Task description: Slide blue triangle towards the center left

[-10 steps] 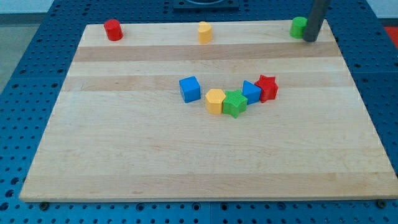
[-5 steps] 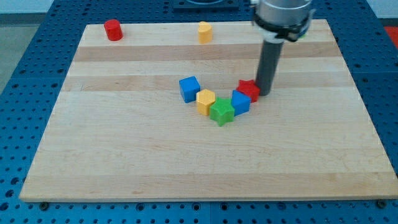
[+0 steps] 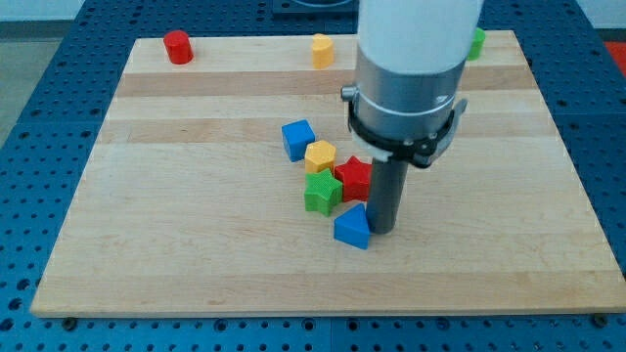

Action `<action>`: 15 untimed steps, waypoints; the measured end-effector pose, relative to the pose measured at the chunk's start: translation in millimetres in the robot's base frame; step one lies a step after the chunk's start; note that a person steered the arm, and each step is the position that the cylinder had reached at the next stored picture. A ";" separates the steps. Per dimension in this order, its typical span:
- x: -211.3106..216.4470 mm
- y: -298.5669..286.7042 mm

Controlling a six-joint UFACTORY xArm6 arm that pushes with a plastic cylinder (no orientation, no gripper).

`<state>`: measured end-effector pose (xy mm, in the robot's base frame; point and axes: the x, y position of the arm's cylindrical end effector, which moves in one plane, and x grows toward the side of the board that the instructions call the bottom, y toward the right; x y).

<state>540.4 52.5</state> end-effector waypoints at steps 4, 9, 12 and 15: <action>19.8 -71.8; -31.1 -168.1; -70.6 -171.4; -129.0 -202.4</action>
<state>411.4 -149.8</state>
